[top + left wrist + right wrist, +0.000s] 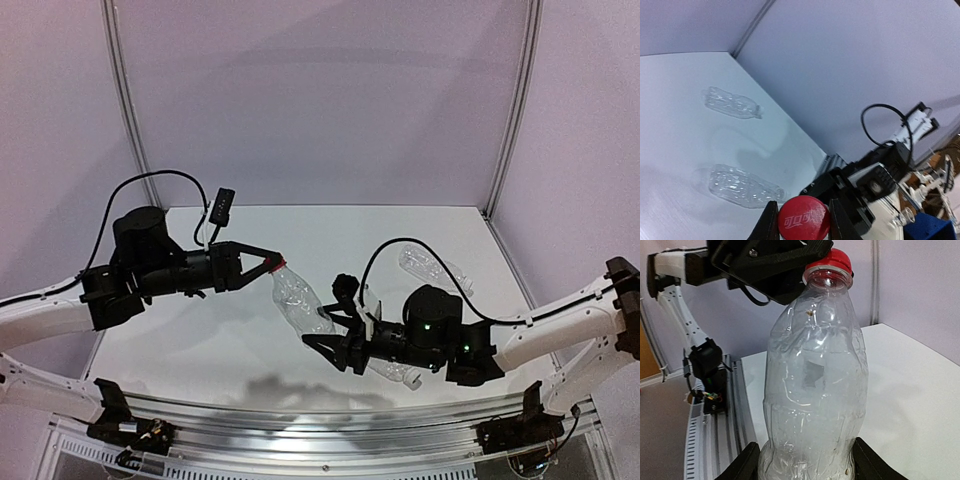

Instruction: Unscrew the bottle caps

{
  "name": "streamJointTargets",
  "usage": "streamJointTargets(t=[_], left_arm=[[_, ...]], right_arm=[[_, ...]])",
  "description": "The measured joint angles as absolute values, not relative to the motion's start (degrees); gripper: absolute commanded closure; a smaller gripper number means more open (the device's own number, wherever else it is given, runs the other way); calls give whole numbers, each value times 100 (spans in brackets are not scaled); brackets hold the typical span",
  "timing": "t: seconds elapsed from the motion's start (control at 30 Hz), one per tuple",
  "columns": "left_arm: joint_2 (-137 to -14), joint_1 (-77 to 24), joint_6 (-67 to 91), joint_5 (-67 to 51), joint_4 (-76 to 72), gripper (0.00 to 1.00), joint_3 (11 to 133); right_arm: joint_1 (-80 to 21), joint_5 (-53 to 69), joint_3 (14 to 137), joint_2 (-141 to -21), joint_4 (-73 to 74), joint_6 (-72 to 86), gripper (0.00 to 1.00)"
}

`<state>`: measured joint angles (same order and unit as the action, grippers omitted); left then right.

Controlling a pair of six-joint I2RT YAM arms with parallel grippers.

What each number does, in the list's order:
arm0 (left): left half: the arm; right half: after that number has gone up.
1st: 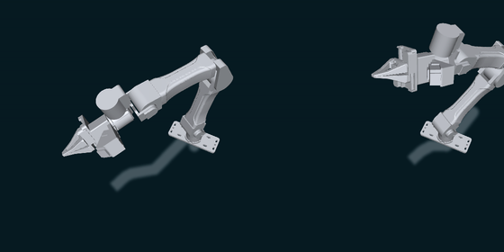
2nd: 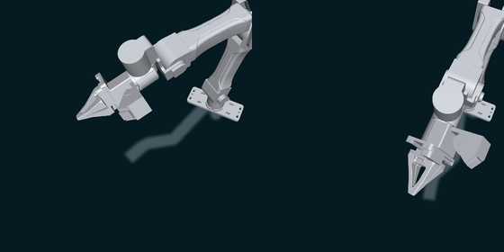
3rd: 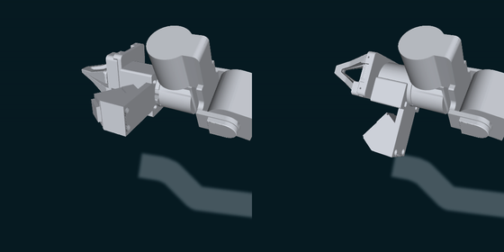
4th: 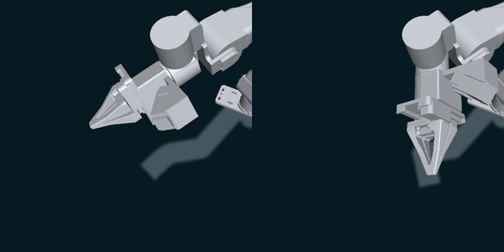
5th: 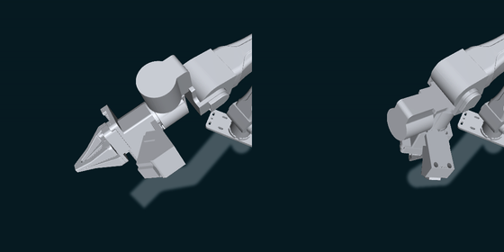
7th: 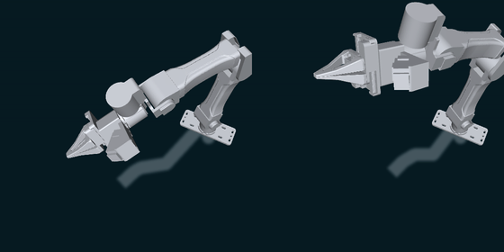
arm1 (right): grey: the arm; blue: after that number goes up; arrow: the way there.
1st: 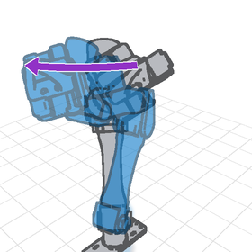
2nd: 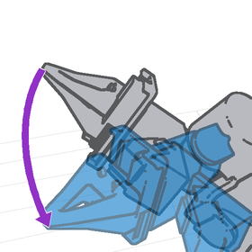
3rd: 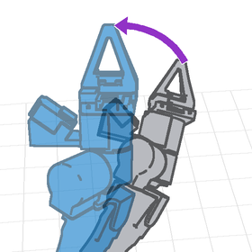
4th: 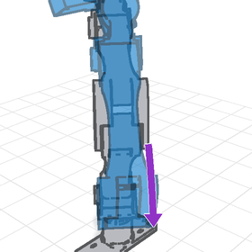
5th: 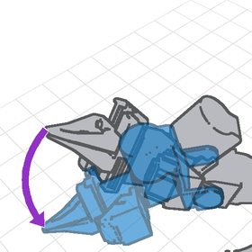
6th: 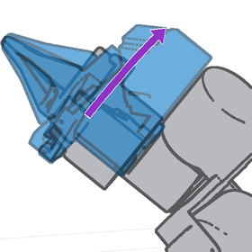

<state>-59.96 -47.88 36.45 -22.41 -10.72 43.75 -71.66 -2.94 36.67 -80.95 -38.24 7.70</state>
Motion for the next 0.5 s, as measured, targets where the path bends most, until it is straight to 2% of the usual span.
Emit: streamJointTargets(t=[0.17,0.33,0.47,0.5], left_arm=[[-6097,-5203,3688,-705,-148,84,4797],[-6246,-5319,4095,-51,222,83,4801],[-6318,-5378,4353,167,266,74,4803],[-6324,-5384,4375,187,266,66,4803]], right_arm=[[-7540,-1820,4265,-8689,-3354,582,100],[-7743,-2714,4473,-9050,-3070,373,100],[-7776,-2926,4473,-9059,-2954,259,100],[-7778,-2941,4473,-9059,-2950,244,100]])
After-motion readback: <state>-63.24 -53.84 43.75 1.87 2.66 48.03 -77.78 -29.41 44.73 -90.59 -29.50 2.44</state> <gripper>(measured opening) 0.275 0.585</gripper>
